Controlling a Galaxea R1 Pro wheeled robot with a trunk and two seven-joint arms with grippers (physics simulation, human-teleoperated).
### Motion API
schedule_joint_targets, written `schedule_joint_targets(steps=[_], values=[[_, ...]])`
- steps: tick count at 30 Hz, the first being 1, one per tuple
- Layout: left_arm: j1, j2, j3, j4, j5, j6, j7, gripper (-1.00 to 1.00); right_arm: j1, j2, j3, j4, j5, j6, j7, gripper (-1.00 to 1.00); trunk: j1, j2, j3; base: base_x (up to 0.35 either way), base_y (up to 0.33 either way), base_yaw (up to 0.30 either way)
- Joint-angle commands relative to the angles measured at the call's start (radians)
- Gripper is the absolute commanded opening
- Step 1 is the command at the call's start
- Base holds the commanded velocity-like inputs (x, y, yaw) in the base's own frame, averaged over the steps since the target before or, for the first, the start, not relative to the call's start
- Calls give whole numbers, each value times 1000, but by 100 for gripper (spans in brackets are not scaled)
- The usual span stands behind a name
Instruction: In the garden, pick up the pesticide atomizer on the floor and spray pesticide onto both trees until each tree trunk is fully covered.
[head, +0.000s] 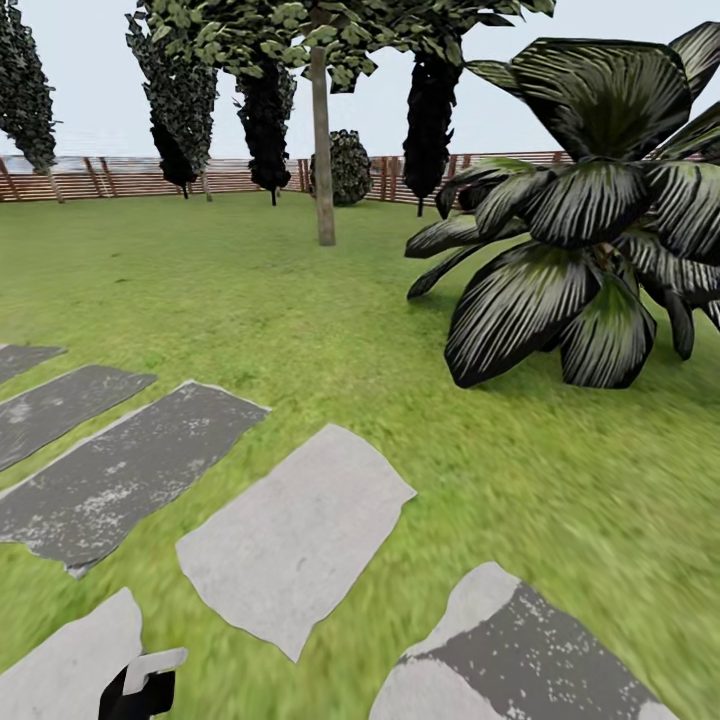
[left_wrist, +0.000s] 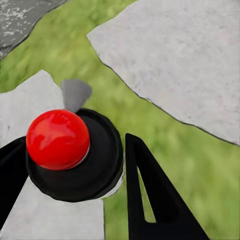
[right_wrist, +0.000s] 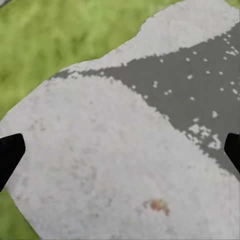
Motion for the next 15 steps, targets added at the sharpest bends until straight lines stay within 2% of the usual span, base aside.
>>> schedule_joint_targets(steps=[1,3,4,7,9,15], values=[[0,0,-1,1,6,-3,0,-100,-1,3,-8,1,10,-11,-5,100,0,0,-1,280,213,0],[-1,0,-1,1,6,-4,0,-100,-1,10,-9,1,10,-62,-5,100,0,0,-1,280,213,0],[-1,0,-1,1,6,-4,0,-100,-1,12,-10,4,10,-137,-6,100,0,0,-1,280,213,0],[-1,0,-1,0,6,-4,0,-100,-1,13,-11,6,9,-238,-8,100,0,0,-1,280,213,0],[-1,0,-1,1,6,-4,0,-100,-1,12,-12,6,10,-271,-8,100,0,0,-1,280,213,0],[-1,0,-1,1,6,-4,0,-100,-1,12,-10,8,13,-282,-6,100,0,0,-1,280,213,0]])
